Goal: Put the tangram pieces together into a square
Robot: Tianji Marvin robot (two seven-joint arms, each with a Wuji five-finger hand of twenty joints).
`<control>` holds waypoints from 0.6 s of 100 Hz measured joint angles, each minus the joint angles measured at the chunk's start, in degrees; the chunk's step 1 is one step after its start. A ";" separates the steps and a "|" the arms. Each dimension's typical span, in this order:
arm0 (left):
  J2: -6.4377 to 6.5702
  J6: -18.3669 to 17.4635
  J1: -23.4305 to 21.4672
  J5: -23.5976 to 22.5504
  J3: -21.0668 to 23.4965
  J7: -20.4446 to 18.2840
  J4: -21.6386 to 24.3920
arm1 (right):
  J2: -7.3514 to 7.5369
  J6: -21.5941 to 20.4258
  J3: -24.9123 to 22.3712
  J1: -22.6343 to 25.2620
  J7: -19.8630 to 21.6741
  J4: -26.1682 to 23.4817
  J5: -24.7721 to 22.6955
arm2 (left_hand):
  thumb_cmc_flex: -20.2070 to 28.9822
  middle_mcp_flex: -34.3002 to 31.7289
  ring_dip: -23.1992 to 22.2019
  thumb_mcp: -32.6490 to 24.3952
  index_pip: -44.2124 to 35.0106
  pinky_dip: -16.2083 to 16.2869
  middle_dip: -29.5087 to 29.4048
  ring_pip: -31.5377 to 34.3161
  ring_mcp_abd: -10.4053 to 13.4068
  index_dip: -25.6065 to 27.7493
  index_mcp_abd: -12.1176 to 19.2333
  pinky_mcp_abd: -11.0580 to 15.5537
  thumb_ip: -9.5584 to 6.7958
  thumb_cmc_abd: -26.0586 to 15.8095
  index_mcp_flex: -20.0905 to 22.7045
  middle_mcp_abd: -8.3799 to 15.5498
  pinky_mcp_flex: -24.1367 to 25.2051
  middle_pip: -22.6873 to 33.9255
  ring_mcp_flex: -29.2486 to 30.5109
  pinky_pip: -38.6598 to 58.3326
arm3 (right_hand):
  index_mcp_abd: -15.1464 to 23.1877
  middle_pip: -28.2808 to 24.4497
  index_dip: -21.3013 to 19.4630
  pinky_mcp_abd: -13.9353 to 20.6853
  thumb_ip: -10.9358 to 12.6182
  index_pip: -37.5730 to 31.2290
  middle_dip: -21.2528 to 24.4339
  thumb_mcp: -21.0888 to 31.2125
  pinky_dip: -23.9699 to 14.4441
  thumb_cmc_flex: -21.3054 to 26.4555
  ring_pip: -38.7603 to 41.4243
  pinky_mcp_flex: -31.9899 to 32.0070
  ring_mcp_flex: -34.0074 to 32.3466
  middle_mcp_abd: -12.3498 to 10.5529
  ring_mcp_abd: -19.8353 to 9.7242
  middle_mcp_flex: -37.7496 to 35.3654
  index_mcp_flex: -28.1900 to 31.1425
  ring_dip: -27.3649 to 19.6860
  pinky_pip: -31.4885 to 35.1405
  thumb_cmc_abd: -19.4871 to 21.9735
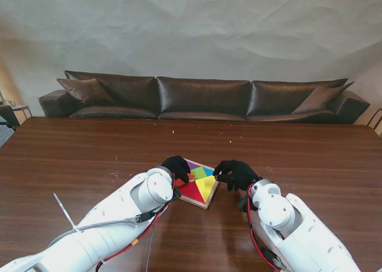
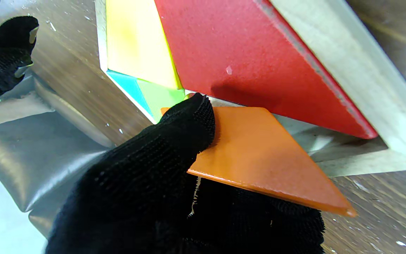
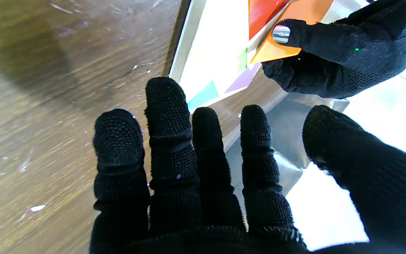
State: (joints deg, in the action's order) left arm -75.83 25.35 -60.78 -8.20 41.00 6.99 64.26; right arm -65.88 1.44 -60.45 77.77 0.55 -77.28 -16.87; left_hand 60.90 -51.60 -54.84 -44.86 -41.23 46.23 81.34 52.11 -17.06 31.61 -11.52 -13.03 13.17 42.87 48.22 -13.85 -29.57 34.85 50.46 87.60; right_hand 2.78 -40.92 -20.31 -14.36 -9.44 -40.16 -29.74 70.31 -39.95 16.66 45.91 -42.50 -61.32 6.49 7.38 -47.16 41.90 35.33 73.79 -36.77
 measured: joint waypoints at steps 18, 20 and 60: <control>0.03 0.35 0.30 -0.44 -0.40 -0.38 -0.20 | -0.01 -0.06 -0.02 -0.07 0.01 0.11 0.11 | -0.56 0.65 0.00 -0.07 0.00 0.16 -0.01 0.64 -0.05 0.09 0.21 0.00 -0.03 -0.15 0.00 -0.07 0.51 -0.29 -0.60 0.00 | -0.36 0.00 0.00 0.00 0.00 0.00 0.00 0.00 0.00 0.00 0.01 0.00 0.00 0.01 0.00 0.00 0.00 0.00 0.00 0.00; 0.04 0.38 0.33 -0.58 -0.47 -0.46 -0.20 | -0.01 -0.07 -0.03 -0.07 0.01 0.12 0.12 | -0.56 0.67 -0.01 -0.07 0.00 0.16 -0.01 0.69 -0.05 0.13 0.21 0.00 -0.03 -0.15 0.00 -0.07 0.54 -0.31 -0.61 0.00 | -0.40 0.00 0.00 0.00 0.00 0.00 0.00 0.00 0.00 0.00 0.01 0.00 0.00 0.01 0.00 0.00 0.00 0.00 0.00 0.00; 0.30 0.95 0.94 -2.75 -1.24 -1.23 -0.36 | -0.04 -0.17 -0.04 -0.18 0.04 0.31 0.26 | -2.42 0.90 -0.01 -0.02 -0.14 0.83 -0.06 3.47 0.43 0.43 0.91 0.00 -0.05 -0.59 -0.02 -0.10 1.57 -0.73 -1.43 0.00 | -0.44 0.00 0.00 0.00 0.00 0.00 0.00 0.00 0.00 0.00 0.03 0.00 0.00 0.02 0.01 0.00 0.00 0.00 0.00 0.00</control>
State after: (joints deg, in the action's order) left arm -75.53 26.30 -59.84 -10.95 39.76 5.76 63.90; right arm -65.91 1.27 -60.48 77.59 0.60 -76.96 -16.61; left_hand 58.48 -50.70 -54.85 -44.89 -41.37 47.06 81.28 55.59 -16.64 32.03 -10.62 -13.03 13.12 42.28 48.20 -13.96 -28.00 34.12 49.03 87.60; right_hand 2.35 -40.92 -20.31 -14.36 -9.44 -40.16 -29.74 70.31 -39.95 16.66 45.94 -42.50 -61.32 6.51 7.39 -47.16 41.90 35.33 73.79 -36.77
